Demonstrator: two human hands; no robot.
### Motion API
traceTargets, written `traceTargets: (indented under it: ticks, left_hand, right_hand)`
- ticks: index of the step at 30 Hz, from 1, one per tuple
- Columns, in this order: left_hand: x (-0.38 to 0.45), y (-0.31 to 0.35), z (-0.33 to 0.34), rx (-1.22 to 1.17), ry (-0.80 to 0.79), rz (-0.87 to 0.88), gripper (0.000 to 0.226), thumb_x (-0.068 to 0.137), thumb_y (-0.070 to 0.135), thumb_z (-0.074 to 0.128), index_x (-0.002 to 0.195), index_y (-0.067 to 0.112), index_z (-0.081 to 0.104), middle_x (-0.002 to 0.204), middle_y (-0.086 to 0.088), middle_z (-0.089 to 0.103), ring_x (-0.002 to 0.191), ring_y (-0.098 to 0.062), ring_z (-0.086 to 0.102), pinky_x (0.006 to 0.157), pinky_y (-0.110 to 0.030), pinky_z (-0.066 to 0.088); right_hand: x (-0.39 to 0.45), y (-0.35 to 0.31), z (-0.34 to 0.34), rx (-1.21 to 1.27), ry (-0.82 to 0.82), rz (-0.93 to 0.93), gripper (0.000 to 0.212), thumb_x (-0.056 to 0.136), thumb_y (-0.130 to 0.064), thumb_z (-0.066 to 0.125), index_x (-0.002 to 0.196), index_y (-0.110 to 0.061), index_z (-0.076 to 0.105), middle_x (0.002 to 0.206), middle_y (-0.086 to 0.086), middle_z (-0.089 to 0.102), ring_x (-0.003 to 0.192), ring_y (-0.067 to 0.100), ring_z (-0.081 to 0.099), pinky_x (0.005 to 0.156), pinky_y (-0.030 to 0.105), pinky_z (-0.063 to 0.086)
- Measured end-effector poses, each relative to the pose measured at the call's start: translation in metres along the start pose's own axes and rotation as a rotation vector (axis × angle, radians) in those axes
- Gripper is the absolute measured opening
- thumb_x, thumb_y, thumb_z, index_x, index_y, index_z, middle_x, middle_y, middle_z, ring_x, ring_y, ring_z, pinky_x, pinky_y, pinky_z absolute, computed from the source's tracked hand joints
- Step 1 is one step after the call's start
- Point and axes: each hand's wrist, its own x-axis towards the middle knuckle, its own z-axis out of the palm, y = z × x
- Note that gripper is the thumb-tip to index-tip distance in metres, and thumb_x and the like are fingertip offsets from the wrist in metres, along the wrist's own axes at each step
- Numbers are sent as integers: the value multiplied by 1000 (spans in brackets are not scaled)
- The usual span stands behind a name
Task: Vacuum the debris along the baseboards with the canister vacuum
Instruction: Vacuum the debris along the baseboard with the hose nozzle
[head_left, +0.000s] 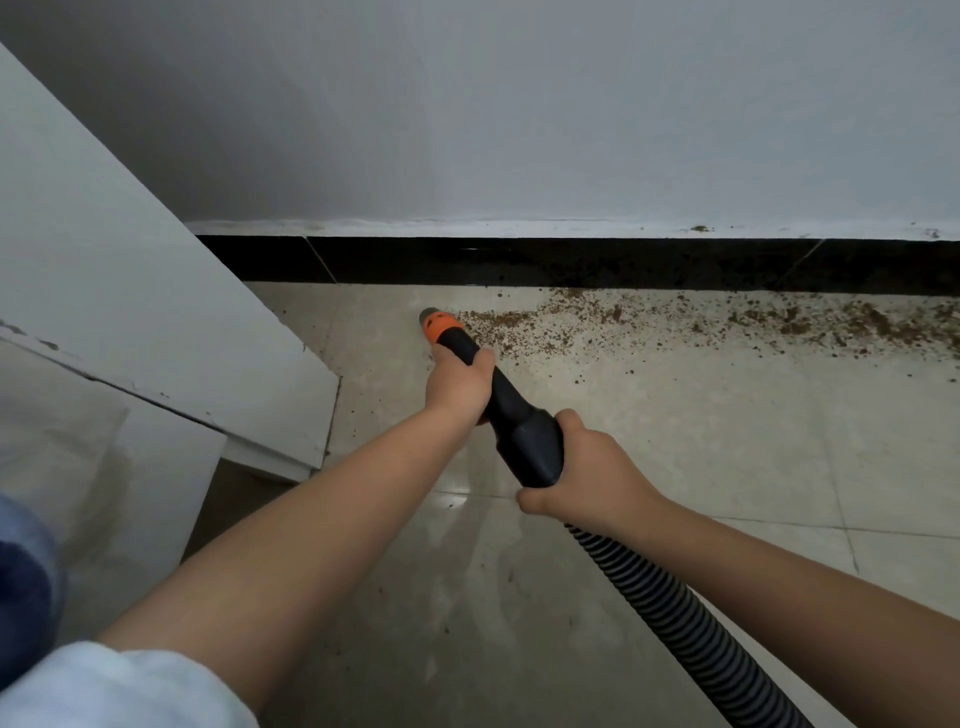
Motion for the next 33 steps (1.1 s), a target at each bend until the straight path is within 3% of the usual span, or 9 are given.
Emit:
traceTargets:
  ticks: [4, 7, 12, 16, 20, 27, 33]
  left_hand:
    - [3, 8, 5, -38, -40, 3, 61, 98, 34, 43, 148, 14, 15, 131, -13, 48, 107, -30, 54, 71, -35, 51]
    - [4, 8, 9, -45, -47, -3, 62, 97, 34, 45, 148, 15, 15, 130, -13, 49, 100, -26, 53, 73, -35, 51]
    - [2, 12, 12, -98, -29, -93, 66, 96, 29, 48, 147, 12, 10, 132, -15, 46, 112, -32, 53, 78, -38, 53]
    - [-9, 8, 16, -90, 22, -117, 68, 96, 26, 48, 148, 10, 7, 130, -15, 48, 101, -29, 53, 74, -37, 51]
    - [-17, 4, 18, -118, 63, -130, 69, 95, 27, 47, 149, 12, 4, 129, -14, 48, 103, -32, 53, 89, -45, 51]
    - [-43, -6, 27, -148, 50, -178, 64, 97, 26, 42, 149, 13, 6, 103, -5, 43, 80, -23, 46, 72, -36, 50]
    - [-65, -12, 43, -145, 31, -206, 65, 99, 29, 37, 150, 15, 0, 110, -6, 43, 81, -23, 47, 73, -34, 47]
  right_hand:
    - [5, 4, -4, -7, 24, 0, 54, 69, -31, 76, 101, -17, 34, 82, -8, 45, 67, 5, 49, 52, 21, 42]
    - [5, 7, -8, 1, 8, -5, 53, 69, -31, 76, 101, -18, 35, 83, -8, 46, 67, 4, 49, 50, 18, 39]
    - [3, 12, -20, -6, -48, -50, 51, 70, -29, 76, 102, -17, 38, 85, -8, 47, 69, 5, 50, 52, 17, 41]
    - [-3, 16, -24, -20, -87, -65, 49, 70, -27, 76, 101, -18, 38, 85, -7, 47, 70, 6, 50, 53, 17, 40]
    - [-8, 16, -28, -75, -106, -80, 52, 69, -30, 77, 101, -18, 39, 85, -7, 48, 69, 7, 50, 52, 19, 40]
    - [-33, 21, -36, -174, -128, -88, 51, 69, -31, 77, 99, -17, 38, 80, -6, 47, 72, 15, 52, 54, 23, 43]
    - [-56, 31, -47, -243, -134, -90, 53, 69, -30, 77, 103, -14, 41, 85, 0, 52, 76, 20, 55, 59, 28, 45]
